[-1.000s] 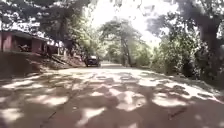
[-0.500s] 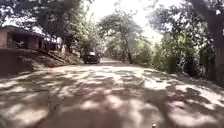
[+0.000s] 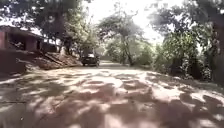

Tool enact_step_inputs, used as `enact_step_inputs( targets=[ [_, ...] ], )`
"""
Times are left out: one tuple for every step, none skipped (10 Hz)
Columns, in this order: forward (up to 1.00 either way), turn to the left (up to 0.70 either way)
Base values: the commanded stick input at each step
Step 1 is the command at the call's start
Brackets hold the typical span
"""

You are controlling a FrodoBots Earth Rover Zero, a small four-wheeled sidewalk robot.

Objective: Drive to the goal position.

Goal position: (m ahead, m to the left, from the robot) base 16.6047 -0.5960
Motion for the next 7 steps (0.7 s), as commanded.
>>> enact_step_inputs(
  targets=[
    [1.0, 0.0],
    [1.0, 0.0],
    [1.0, 0.0],
    [1.0, 0.0],
    [1.0, 0.01],
    [1.0, 0.26],
    [1.0, 0.0]
  ],
)
